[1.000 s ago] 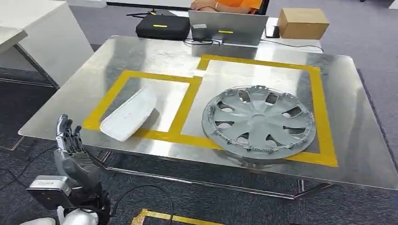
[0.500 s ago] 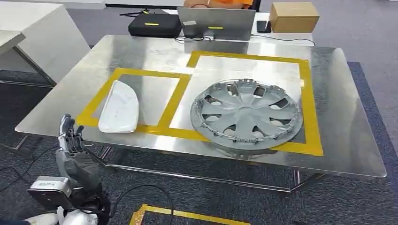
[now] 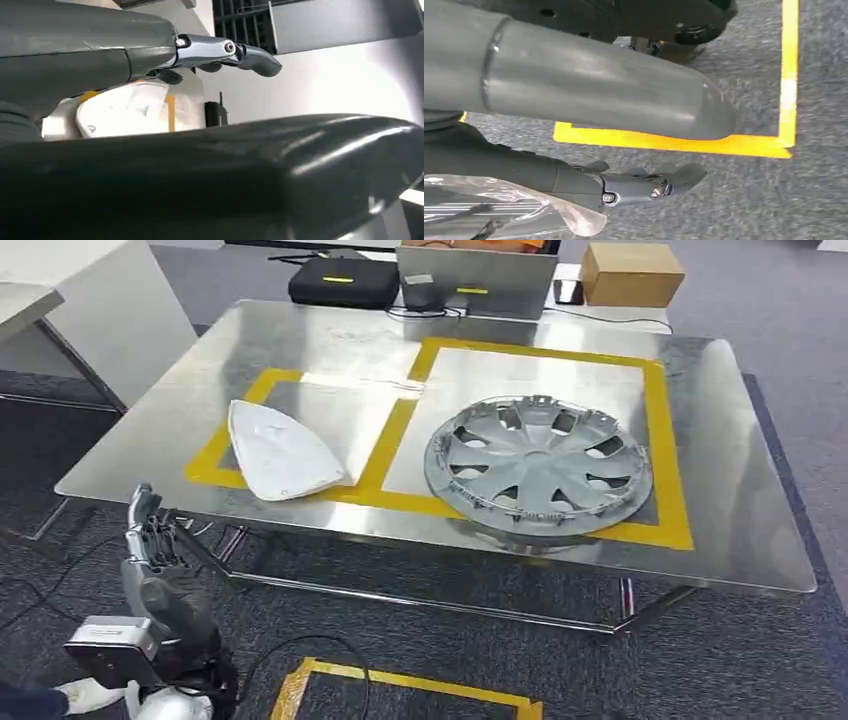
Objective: Take the parts from the cabinet and place them on the table.
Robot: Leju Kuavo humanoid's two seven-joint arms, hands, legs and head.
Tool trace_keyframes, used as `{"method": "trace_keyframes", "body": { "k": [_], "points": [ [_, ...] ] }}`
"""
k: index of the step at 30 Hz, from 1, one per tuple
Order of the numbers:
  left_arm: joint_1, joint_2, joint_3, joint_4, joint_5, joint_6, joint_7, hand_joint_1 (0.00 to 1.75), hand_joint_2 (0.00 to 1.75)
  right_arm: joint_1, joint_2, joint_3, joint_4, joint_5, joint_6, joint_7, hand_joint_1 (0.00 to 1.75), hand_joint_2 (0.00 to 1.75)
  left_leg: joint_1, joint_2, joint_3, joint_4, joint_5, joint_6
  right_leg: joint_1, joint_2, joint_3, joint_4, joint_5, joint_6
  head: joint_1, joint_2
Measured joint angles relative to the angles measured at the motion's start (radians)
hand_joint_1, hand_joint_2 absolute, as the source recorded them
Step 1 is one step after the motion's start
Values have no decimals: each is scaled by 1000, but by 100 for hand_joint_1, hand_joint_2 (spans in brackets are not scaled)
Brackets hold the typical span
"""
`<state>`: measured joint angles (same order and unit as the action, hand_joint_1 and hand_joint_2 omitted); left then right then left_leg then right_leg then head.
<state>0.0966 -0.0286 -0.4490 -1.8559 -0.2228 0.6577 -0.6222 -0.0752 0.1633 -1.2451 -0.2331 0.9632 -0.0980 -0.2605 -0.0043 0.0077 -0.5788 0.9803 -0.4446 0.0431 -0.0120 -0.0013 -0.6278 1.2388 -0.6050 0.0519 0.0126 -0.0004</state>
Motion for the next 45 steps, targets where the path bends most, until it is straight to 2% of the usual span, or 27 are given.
{"method": "trace_keyframes", "body": {
  "k": [2,3,4,5,8,9,11,13,15,17,18,19,22,23,24,27,28,29,30,32,33,34,35,38,40,43,45],
  "points": [
    [0,0,-2,0,0,-4,3,0,0,-2,0,0,0,0,0,0,0,0,3,-1,-18,13,7,-8,-4,-1,121,-183,62,3,1,0],
    [0,0,-4,0,-1,-5,3,0,0,-6,0,0,0,1,0,0,0,0,-1,-1,-24,21,9,-13,-6,0,164,-258,39,6,2,0],
    [-1,0,-6,0,-3,-6,3,0,0,-7,0,0,0,1,0,0,0,0,-3,0,-30,27,12,-17,-2,7,182,-266,45,-6,-1,0],
    [-2,0,-11,0,-5,-8,4,0,0,-7,0,0,0,1,0,0,0,0,-5,0,-31,27,18,-25,-3,6,158,-266,43,-11,-2,0],
    [0,1,-19,0,-14,-13,5,0,0,-4,0,0,0,1,0,0,0,0,-1,-1,-35,32,28,-36,-5,2,150,-266,57,-37,-2,0],
    [2,2,-19,0,-16,-16,7,0,0,-5,0,0,0,1,0,0,0,0,1,-3,-44,56,-16,-45,-4,-1,143,-266,65,-49,-5,0],
    [2,5,-24,0,-20,-24,8,0,0,-5,0,0,0,2,0,-1,0,0,3,-3,-80,191,-134,-54,-3,-3,125,-265,75,-58,-7,0],
    [8,6,-31,2,-25,-26,14,0,0,-5,0,0,0,2,0,-1,0,0,4,-3,-112,328,-188,-57,-1,-4,115,-263,90,-58,-7,0],
    [14,8,-36,3,-26,-26,14,0,0,-3,0,0,0,2,0,-1,0,0,4,-3,-75,306,-150,-52,2,-4,100,-259,102,-57,-7,0],
    [15,10,-40,3,-26,-26,15,0,0,-4,0,0,0,2,1,0,0,0,1,-4,31,128,-73,-35,6,-3,97,-257,106,-55,-7,0],
    [15,10,-41,3,-26,-26,16,0,0,-3,2,0,0,2,1,-1,0,0,-2,-5,76,44,-60,-23,6,-4,95,-257,108,-53,-7,0],
    [15,10,-41,3,-26,-26,18,0,0,-5,3,0,0,2,1,-1,0,0,-4,-4,94,17,-70,-19,11,-2,89,-254,111,-48,-6,0],
    [16,11,-41,3,-34,-26,23,0,0,-6,3,0,0,2,3,0,0,0,-8,-4,85,2,-72,-13,8,-6,80,-255,124,-29,-6,0],
    [19,11,-41,3,-35,-26,25,0,0,-6,2,0,0,1,6,0,0,0,0,-3,86,-11,-62,-7,12,-6,77,-253,122,-24,-5,0],
    [21,10,-42,4,-37,-27,25,0,0,-5,2,0,0,0,13,2,0,0,3,0,84,-15,-56,-4,9,-2,61,-237,102,-20,-5,0],
    [27,10,-45,8,-46,-34,26,0,0,-4,2,-1,0,-3,24,17,0,0,0,8,67,-13,-46,8,6,-1,-32,-20,-15,-8,-1,0],
    [29,10,-46,9,-48,-38,27,0,0,-2,2,-3,0,-5,27,20,0,0,-1,12,61,-12,-44,8,6,-1,-60,44,-36,-5,0,0],
    [31,10,-47,12,-51,-42,28,0,0,0,2,-6,0,-5,30,24,0,0,-2,15,58,-9,-43,7,5,-1,-67,62,-31,-3,-1,0],
    [32,10,-48,15,-56,-43,29,0,0,2,2,-7,0,-5,32,27,0,0,-2,21,56,-7,-43,7,4,-1,-45,30,-3,-2,0,0],
    [32,9,-50,20,-61,-44,31,0,0,2,1,-8,0,-5,32,30,0,0,-1,32,56,2,-45,4,2,-12,47,-138,82,-4,0,0],
    [32,9,-50,21,-66,-44,32,0,0,1,0,-9,0,-4,32,30,0,0,-3,37,56,7,-49,-1,2,-41,91,-222,106,-6,0,0],
    [33,8,-50,23,-69,-44,34,0,0,-5,0,-10,0,-3,32,32,0,0,-13,45,51,14,-52,-7,11,-62,102,-248,87,-9,2,0],
    [33,8,-51,23,-72,-44,38,0,0,-9,0,-12,0,-2,33,32,0,0,-13,51,45,18,-51,-11,9,-52,102,-246,92,-23,-1,0],
    [31,8,-58,25,-79,-44,40,0,0,-3,0,-15,0,-2,33,34,0,0,-12,74,44,22,-50,-21,7,-29,92,-248,101,-39,0,0],
    [31,8,-61,25,-81,-44,40,0,0,-4,0,-15,0,-2,33,34,0,0,-5,21,24,73,-101,-39,2,-16,88,-250,109,-51,-6,0],
    [33,10,-63,28,-81,-44,40,0,0,-5,0,-16,0,-2,34,34,0,0,2,6,-77,315,-214,-49,2,9,75,-249,116,-59,-7,0],
    [33,11,-63,32,-81,-44,40,0,0,-3,0,-16,0,-2,34,34,0,0,4,5,-77,324,-192,-49,2,28,72,-248,120,-57,-7,0]
  ]
}}
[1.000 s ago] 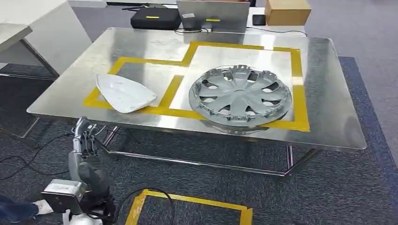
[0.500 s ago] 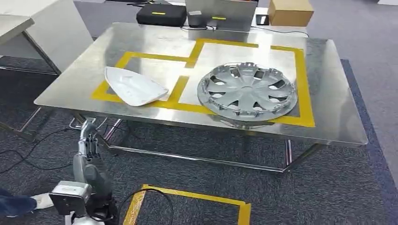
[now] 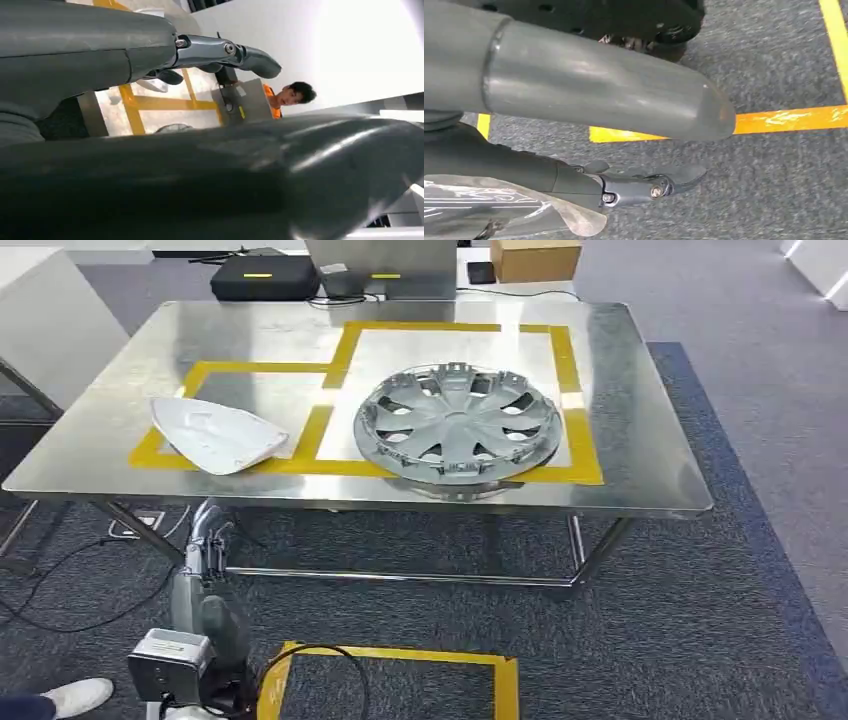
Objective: Take the parts from the cabinet and place them on the table.
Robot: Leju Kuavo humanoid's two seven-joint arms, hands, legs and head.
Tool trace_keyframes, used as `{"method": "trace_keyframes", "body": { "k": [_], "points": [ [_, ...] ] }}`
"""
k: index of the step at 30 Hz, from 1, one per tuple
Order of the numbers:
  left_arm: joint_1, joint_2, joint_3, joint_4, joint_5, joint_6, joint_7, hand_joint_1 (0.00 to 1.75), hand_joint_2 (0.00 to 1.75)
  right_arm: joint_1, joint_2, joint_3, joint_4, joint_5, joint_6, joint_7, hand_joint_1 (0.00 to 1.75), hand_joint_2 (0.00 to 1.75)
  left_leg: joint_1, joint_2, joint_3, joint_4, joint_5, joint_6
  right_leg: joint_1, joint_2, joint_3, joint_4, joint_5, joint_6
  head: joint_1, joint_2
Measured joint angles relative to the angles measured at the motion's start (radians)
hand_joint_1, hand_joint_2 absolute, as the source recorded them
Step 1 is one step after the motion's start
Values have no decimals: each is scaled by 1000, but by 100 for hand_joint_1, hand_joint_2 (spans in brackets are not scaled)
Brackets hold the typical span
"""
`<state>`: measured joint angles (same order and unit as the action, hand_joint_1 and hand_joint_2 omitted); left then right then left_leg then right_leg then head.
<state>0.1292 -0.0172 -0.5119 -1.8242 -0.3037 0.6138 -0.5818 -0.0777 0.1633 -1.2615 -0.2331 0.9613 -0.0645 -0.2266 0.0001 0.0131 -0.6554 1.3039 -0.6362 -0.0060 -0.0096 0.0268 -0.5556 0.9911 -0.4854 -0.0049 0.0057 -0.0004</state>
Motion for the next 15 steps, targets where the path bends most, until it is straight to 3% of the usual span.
{"method": "trace_keyframes", "body": {
  "k": [1,2,3,4,7,8,9,10,11,13,14,15],
  "points": [
    [0,0,0,0,0,0,0,0,0,0,0,0,0,0,0,0,0,0,1,-1,28,-57,39,3,0,10,0,0,2,2,1,0],
    [0,0,-1,0,0,0,0,0,0,0,0,0,0,0,0,0,0,0,1,-11,76,-156,92,8,0,23,1,1,3,4,0,0],
    [0,0,-1,0,0,0,0,0,0,-1,0,0,0,0,0,0,0,0,1,-41,123,-258,137,15,-1,34,0,2,5,7,0,0],
    [-1,0,-1,1,0,0,0,0,0,-2,2,-1,0,0,0,0,0,0,3,-89,138,-291,126,22,1,40,-5,4,7,12,2,0],
    [0,1,-2,2,-2,0,0,0,0,-2,2,-3,0,0,0,0,0,0,-3,-75,131,-302,128,24,-7,65,-25,3,20,32,0,0],
    [-1,1,-2,2,-3,-1,0,0,0,1,2,-4,0,0,0,0,0,0,-2,-65,132,-308,134,32,-7,75,-26,0,24,40,1,0],
    [-3,0,-3,2,-6,-1,0,0,0,2,1,-5,0,0,1,0,0,0,8,-48,135,-321,143,40,-9,57,-36,9,15,41,0,0],
    [-4,0,-4,2,-7,-3,0,0,0,2,0,-5,0,1,2,0,0,0,6,-39,134,-323,146,46,-1,13,-52,37,-9,43,6,0],
    [-3,-1,-5,2,-8,-4,0,0,0,-2,0,-5,0,1,2,-1,0,0,6,-27,130,-322,146,48,-3,-5,-85,103,-51,46,10,0],
    [-2,0,-5,3,-8,-6,2,0,0,-4,1,-4,0,3,2,-5,0,0,5,-6,125,-321,147,49,-3,-18,-157,264,-122,54,9,0],
    [-2,0,-5,3,-8,-8,2,0,0,-3,1,-4,0,4,1,-9,0,0,4,3,123,-320,147,49,-4,-20,-175,311,-134,57,10,0],
    [-2,1,-5,3,-9,-11,2,0,0,-1,1,-5,0,5,0,-13,0,0,4,9,122,-319,148,48,-5,-21,-165,303,-121,59,9,0]
  ]
}}
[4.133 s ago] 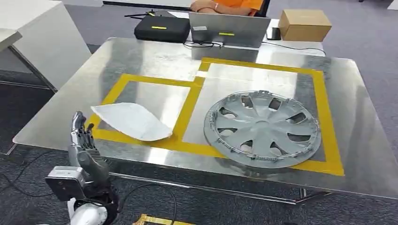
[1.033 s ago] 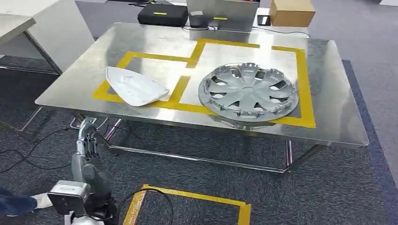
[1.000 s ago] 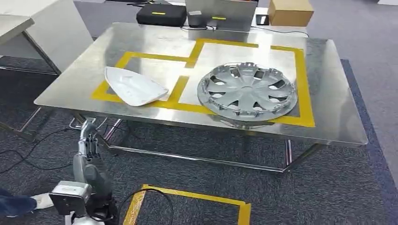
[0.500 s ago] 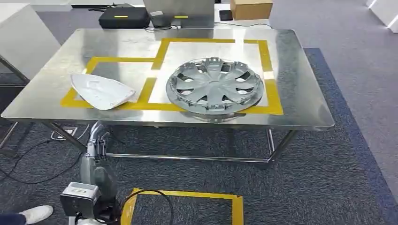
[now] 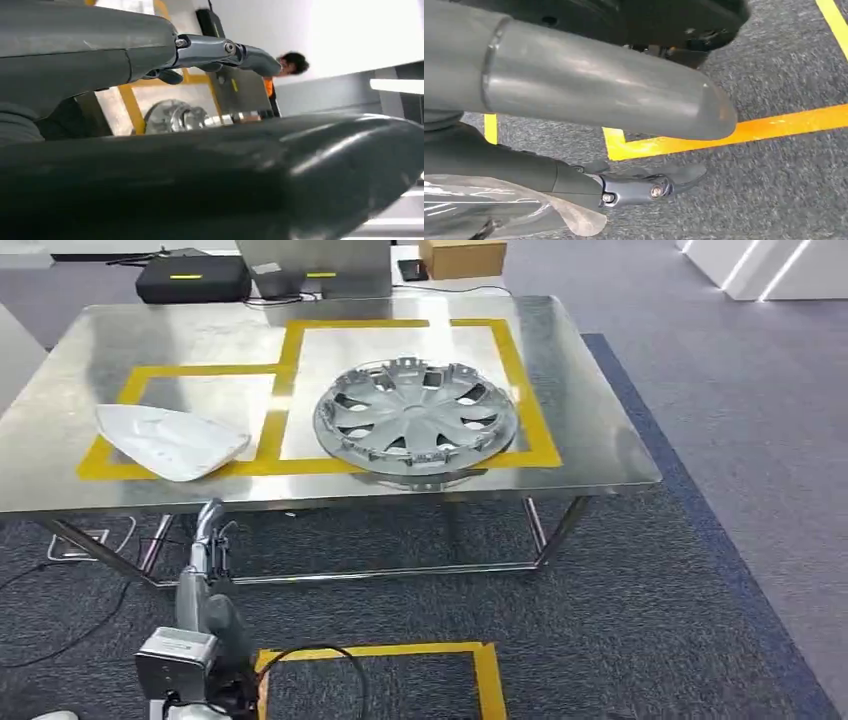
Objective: Take the parts from the cabinet and place them on the table.
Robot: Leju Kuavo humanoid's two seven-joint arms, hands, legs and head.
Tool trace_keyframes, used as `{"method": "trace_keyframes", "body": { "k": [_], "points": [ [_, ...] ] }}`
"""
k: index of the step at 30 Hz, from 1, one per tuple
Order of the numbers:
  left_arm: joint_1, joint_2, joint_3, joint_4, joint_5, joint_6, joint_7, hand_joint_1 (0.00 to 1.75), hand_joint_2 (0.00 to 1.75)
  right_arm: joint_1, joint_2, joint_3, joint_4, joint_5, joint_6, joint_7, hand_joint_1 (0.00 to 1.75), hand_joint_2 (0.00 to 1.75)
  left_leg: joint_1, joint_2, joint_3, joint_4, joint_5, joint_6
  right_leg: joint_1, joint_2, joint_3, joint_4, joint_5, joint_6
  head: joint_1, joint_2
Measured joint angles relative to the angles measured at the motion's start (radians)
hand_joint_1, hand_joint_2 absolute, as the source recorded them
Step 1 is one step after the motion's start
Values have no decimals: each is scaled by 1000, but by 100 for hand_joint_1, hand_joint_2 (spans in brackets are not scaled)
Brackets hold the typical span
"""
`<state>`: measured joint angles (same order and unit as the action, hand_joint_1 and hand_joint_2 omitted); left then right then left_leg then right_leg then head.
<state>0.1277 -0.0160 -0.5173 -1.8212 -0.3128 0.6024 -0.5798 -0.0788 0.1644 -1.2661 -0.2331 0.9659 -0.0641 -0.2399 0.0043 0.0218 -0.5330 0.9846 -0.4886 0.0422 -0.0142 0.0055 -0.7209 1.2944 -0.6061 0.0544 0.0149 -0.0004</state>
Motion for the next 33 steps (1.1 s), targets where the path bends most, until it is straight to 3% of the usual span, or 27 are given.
{"method": "trace_keyframes", "body": {
  "k": [1,3,4,5,8,9,10,13,14,15,16,18,19,20,22,24,25,26,28,29,30,31,33],
  "points": [
    [0,0,-2,0,0,-3,0,0,0,2,0,0,0,2,-1,-5,0,0,0,4,0,1,0,0,-1,-2,35,-52,32,0,0,0],
    [-1,0,-2,0,0,-7,1,0,0,3,-1,0,0,5,0,-10,0,0,0,6,1,5,-1,-3,-2,-9,140,-230,107,-5,1,0],
    [-1,0,-2,0,2,-7,1,0,0,2,-1,0,0,6,0,-12,0,0,-1,7,0,7,-3,-7,-1,-15,174,-296,104,-8,0,0],
    [-2,1,-2,0,5,-8,2,0,0,-1,-1,0,0,8,1,-14,0,0,-9,6,-5,17,-5,-14,2,-13,190,-310,103,-15,-1,0],
    [-3,0,-1,0,12,-7,2,0,0,2,-1,0,0,10,1,-15,0,0,-6,8,-6,14,3,-28,5,-12,182,-303,107,-26,-1,0],
    [-4,0,-1,0,12,-6,2,0,0,3,0,0,0,11,1,-15,0,0,-5,8,-8,18,-3,-31,-3,-12,184,-309,114,-37,0,0],
    [-4,0,-1,0,12,-2,2,0,0,3,0,0,0,11,1,-16,0,0,-4,-1,-14,38,-28,-38,-3,-13,182,-309,117,-41,-4,0],
    [-3,0,-1,0,11,7,2,0,0,1,0,0,0,13,1,-15,0,0,0,-8,-102,264,-158,-51,-2,-12,171,-308,125,-52,-8,0],
    [-3,0,-1,0,10,12,2,0,0,2,0,0,0,13,1,-14,0,0,0,-8,-123,319,-176,-52,-2,-11,166,-306,127,-53,-8,0],
    [-3,0,-1,0,10,15,2,0,0,3,0,0,0,14,1,-13,0,0,0,-8,-122,326,-171,-51,-1,-10,162,-304,128,-52,-8,0],
    [-3,0,-1,0,10,17,2,0,0,3,0,0,0,14,1,-13,0,0,0,-8,-101,291,-142,-49,-1,-9,158,-301,130,-51,-8,0],
    [-4,-1,-1,0,9,19,2,0,0,2,1,0,0,16,2,-13,0,0,0,-10,-8,117,-55,-38,0,-4,153,-297,133,-46,-8,0],
    [-5,-2,-1,0,9,21,2,0,0,2,3,0,0,16,3,-13,0,0,-1,-17,33,36,-32,-30,-1,-3,151,-296,135,-43,-8,0],
    [-6,-2,-1,0,9,22,2,0,0,0,4,1,0,16,3,-13,0,0,-4,-20,40,14,-39,-29,7,-2,145,-290,139,-37,-8,0],
    [-5,-5,0,0,6,28,2,0,0,0,4,1,0,17,3,-13,0,0,-8,-20,27,19,-33,-24,2,-2,135,-291,148,-24,-7,0],
    [-5,-7,0,0,5,33,2,0,0,2,4,1,0,19,5,-12,0,0,-5,-19,20,11,-15,-11,1,-1,131,-292,157,-10,-7,0],
    [-6,-9,0,0,4,34,2,0,0,2,4,1,0,19,5,-12,0,0,-2,-12,15,8,-7,-6,-2,-2,123,-279,130,-8,-7,0],
    [-6,-10,1,0,3,34,2,0,0,2,4,1,0,19,5,-11,0,0,-2,-11,5,9,0,1,-2,-4,103,-241,82,-3,-2,0],
    [-5,-11,1,0,3,35,2,0,0,2,4,1,0,19,5,-11,0,0,-4,-8,-19,9,16,7,-2,-4,51,-81,-21,4,0,0],
    [-5,-12,2,0,2,35,2,0,0,3,5,1,0,20,6,-11,0,0,-5,-7,-32,10,25,7,-2,-4,33,-12,-50,6,0,0],
    [-5,-12,2,1,3,36,2,0,0,4,5,1,0,20,6,-10,0,0,-6,-6,-43,10,34,7,-2,-4,36,12,-49,7,0,0],
    [-5,-12,2,1,2,36,2,0,0,4,5,1,0,20,6,-10,0,0,-7,-6,-53,10,42,6,-2,-4,62,-8,-26,7,0,0],
    [-5,-12,2,1,2,40,2,0,0,4,5,1,0,20,6,-10,0,0,-7,-6,-70,12,56,1,-2,-5,164,-147,45,2,1,0]
  ]
}}
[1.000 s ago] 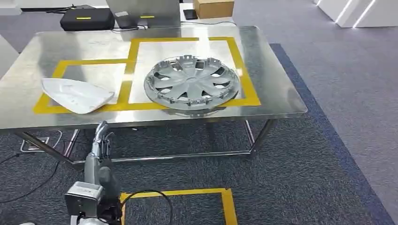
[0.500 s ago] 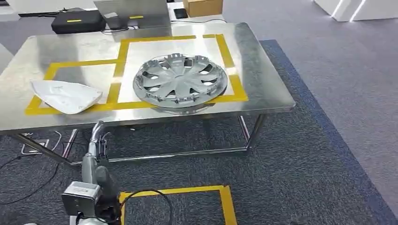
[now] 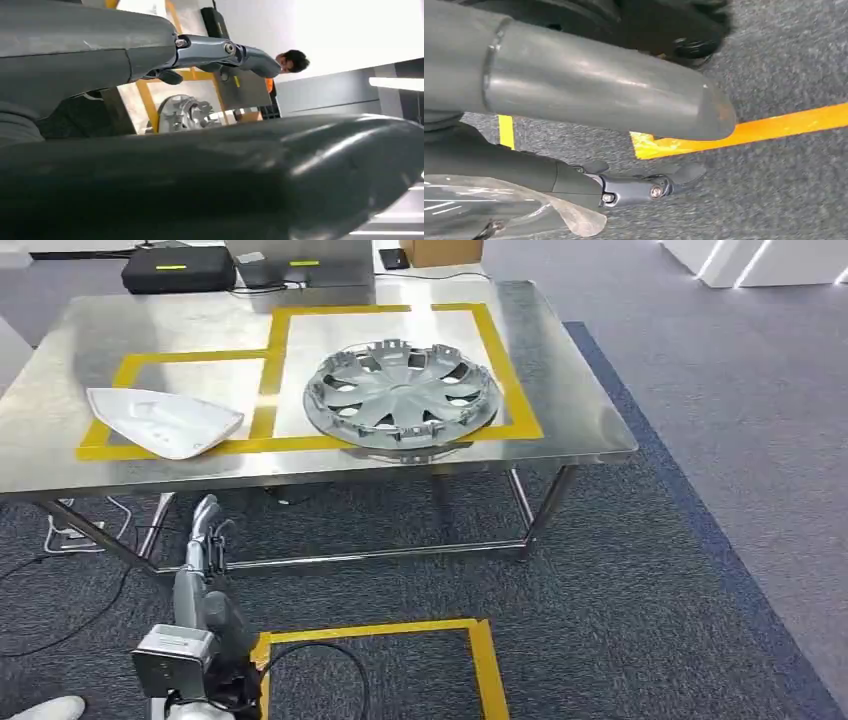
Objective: Take the parts from the cabinet and place them on the table.
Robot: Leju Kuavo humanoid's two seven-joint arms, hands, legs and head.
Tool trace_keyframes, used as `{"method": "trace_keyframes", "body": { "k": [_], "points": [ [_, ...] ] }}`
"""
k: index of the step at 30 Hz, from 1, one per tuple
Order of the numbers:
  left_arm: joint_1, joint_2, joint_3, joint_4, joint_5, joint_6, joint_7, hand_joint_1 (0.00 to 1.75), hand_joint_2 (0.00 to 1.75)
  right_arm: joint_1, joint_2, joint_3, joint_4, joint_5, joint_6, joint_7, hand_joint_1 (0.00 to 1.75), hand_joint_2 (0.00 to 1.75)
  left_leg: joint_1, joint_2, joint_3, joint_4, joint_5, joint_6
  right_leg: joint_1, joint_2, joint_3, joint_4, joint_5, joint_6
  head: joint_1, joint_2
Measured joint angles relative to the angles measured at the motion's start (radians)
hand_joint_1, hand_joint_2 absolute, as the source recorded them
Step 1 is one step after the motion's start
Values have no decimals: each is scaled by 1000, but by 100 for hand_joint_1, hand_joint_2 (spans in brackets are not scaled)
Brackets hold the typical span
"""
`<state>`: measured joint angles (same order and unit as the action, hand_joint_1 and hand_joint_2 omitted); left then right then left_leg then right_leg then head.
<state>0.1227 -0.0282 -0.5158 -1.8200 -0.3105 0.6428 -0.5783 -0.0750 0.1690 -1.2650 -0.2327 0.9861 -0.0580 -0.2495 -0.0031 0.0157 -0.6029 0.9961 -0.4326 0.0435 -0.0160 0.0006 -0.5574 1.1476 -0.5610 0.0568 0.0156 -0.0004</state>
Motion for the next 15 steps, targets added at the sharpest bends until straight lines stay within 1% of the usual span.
{"method": "trace_keyframes", "body": {
  "k": [1,2,3,4,5,6,7,8,9,10,11,12,13,14,15],
  "points": [
    [0,0,0,0,0,3,0,0,0,-2,0,0,0,0,0,0,0,0,0,0,-6,2,8,-5,0,-1,71,-104,17,-4,0,0],
    [0,-1,0,0,-2,7,0,0,0,-6,0,0,0,0,0,0,0,0,-6,0,-14,7,12,-10,4,-3,125,-180,1,-8,1,0],
    [0,-2,0,0,-3,10,0,0,0,-8,0,0,0,0,0,0,0,0,-6,2,-17,9,20,-15,4,-1,130,-193,1,-13,-2,0],
    [0,-2,0,0,-3,11,0,0,0,-7,0,0,0,2,0,0,0,0,-5,2,-17,9,29,-21,6,0,110,-190,3,-17,1,0],
    [0,-3,0,0,-4,11,-1,0,0,-6,0,0,0,2,0,1,0,0,-3,3,-17,6,34,-26,8,0,107,-187,4,-24,1,0],
    [0,-3,0,0,-4,11,-1,0,0,-4,0,0,0,2,0,1,0,0,-3,2,-18,5,40,-34,8,-1,103,-190,12,-35,1,0],
    [1,-3,0,0,-5,13,-1,0,0,-4,1,0,0,2,0,1,0,0,1,-3,-23,14,23,-41,2,-8,96,-194,25,-48,2,0],
    [1,-3,0,0,-5,13,-1,0,0,-5,1,0,0,2,0,1,0,0,1,-6,-34,44,-34,-49,3,-7,85,-194,34,-59,-3,0],
    [1,-3,0,0,-5,13,-1,0,0,-6,1,0,0,2,0,1,0,0,4,-6,-48,109,-102,-54,3,-9,74,-194,43,-62,-5,0],
    [1,-3,0,0,-5,13,-1,0,0,-5,1,0,0,2,0,1,0,0,5,-6,-63,184,-157,-59,4,-9,62,-193,53,-64,-4,0],
    [1,-2,0,0,-5,16,-1,0,0,-5,1,0,0,3,0,1,0,0,7,-6,-75,260,-195,-62,5,-9,50,-191,63,-63,-5,0],
    [1,-2,0,1,-6,19,-1,0,0,-4,1,0,0,5,0,1,0,0,7,-7,-75,306,-199,-63,5,-8,43,-188,74,-63,-4,0],
    [1,-1,0,2,-7,21,-1,0,0,-4,1,0,0,5,0,1,0,0,8,-7,-59,306,-176,-62,6,-8,27,-182,85,-61,-5,0],
    [0,-1,-1,2,-7,23,-1,0,0,-4,1,0,0,7,0,1,0,0,8,-7,-26,271,-140,-60,6,-8,11,-177,91,-60,-5,0],
    [0,-2,-1,2,-9,25,-1,0,0,-5,1,0,0,8,0,1,0,0,7,-7,29,191,-106,-56,6,-7,-3,-170,97,-57,-5,0]
  ]
}}
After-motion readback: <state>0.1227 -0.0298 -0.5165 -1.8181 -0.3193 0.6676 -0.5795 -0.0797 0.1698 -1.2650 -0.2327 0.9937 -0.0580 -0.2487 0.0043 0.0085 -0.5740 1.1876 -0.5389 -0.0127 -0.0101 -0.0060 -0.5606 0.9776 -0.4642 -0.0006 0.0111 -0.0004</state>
